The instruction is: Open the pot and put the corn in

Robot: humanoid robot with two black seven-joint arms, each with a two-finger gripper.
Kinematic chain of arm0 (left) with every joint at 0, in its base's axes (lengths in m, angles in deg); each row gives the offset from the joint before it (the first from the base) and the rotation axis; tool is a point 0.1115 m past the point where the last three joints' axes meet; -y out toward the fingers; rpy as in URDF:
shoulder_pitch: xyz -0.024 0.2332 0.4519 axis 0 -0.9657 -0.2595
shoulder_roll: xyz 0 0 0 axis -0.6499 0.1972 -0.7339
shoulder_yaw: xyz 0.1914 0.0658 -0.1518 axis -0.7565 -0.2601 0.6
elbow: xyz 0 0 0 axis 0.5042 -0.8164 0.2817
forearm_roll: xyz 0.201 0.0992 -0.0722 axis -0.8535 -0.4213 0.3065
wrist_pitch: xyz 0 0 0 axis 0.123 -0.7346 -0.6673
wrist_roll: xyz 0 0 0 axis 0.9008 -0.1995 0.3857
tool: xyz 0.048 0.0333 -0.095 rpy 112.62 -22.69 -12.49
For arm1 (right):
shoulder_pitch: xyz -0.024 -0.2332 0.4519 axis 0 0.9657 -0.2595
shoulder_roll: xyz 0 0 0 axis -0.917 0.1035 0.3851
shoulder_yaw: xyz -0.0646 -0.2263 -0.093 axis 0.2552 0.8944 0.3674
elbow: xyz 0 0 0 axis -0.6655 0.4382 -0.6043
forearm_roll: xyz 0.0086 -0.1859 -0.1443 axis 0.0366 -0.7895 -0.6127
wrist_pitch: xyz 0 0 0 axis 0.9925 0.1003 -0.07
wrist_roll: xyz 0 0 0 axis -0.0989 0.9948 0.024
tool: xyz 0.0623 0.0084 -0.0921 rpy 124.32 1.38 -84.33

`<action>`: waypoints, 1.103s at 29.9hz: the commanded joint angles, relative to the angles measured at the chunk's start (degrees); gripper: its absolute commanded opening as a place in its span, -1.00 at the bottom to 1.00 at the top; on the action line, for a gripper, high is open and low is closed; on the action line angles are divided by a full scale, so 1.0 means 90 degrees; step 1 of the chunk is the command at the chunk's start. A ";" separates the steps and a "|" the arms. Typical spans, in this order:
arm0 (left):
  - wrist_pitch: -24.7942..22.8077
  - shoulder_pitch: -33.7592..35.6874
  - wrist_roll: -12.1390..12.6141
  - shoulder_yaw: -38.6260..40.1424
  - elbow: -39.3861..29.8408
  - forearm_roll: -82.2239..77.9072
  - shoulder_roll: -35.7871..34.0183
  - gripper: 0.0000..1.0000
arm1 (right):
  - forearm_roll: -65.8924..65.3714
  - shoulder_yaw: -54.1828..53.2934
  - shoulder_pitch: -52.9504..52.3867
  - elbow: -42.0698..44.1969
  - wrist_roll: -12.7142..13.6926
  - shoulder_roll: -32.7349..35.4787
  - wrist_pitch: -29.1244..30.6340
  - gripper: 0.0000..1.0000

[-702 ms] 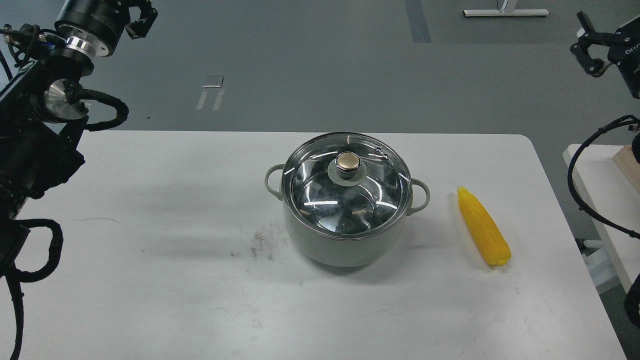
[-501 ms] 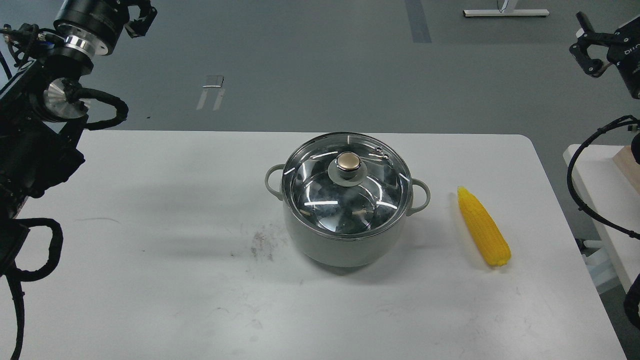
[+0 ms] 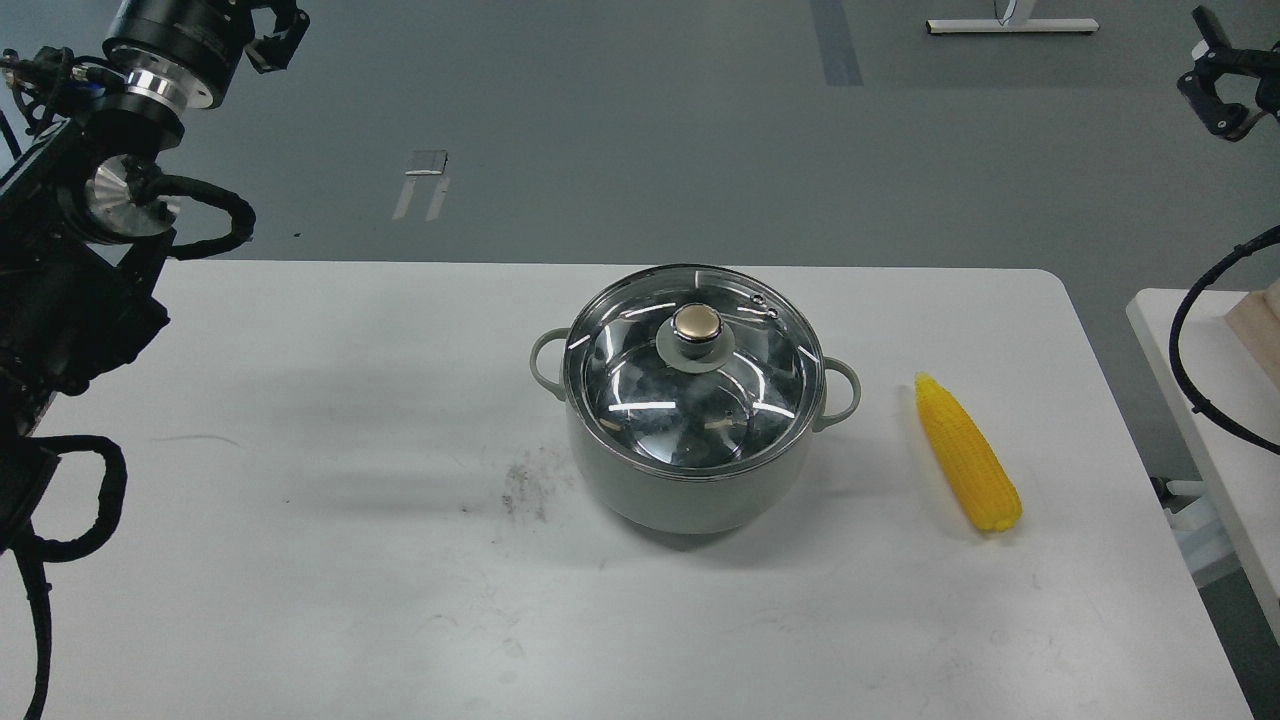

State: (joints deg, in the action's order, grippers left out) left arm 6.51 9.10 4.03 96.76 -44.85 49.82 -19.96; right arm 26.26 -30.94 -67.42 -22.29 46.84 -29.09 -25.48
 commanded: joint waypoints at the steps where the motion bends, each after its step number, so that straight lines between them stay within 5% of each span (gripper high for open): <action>1: 0.0000 0.0016 0.0038 -0.0041 -0.0022 -0.0005 -0.0015 0.95 | 0.0005 0.0024 -0.0062 -0.0019 0.0002 -0.0032 0.0000 1.00; 10: 0.0000 0.0045 0.0008 -0.0080 -0.0207 -0.0268 0.0015 0.95 | 0.0005 0.0024 -0.0081 0.0118 -0.0008 -0.0179 0.0000 1.00; 16: 0.0209 0.0065 -0.0226 -0.0207 -0.1982 -0.2824 -0.0229 0.93 | 0.0005 0.0014 -0.0091 0.0118 -0.0018 -0.0237 0.0000 1.00; 18: 0.0629 0.0036 -0.0226 -0.0207 -0.2898 -0.4217 -0.0356 0.90 | 0.0005 0.0004 -0.0081 0.0118 -0.0018 -0.0228 0.0000 1.00; 24: 0.0757 -0.0042 -0.0216 -0.0546 -0.4433 -0.6796 -0.0317 0.71 | 0.0024 0.0004 -0.0062 0.0098 -0.0037 -0.0266 0.0000 1.00; 28: 0.1262 -0.0042 -0.0265 -0.1210 -0.4884 -0.8611 -0.0298 0.60 | 0.0034 -0.0005 -0.0081 0.0088 -0.0037 -0.0276 0.0000 1.00; 33: 0.1977 0.0026 -0.0704 -0.2032 -0.4992 -1.0219 -0.0181 0.59 | 0.0044 -0.0015 -0.0081 0.0078 -0.0037 -0.0286 0.0000 1.00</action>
State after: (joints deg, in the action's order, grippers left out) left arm 21.49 8.98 -0.21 81.79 -89.38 -36.01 -22.45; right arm 26.63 -31.07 -68.11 -21.53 46.51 -31.64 -25.48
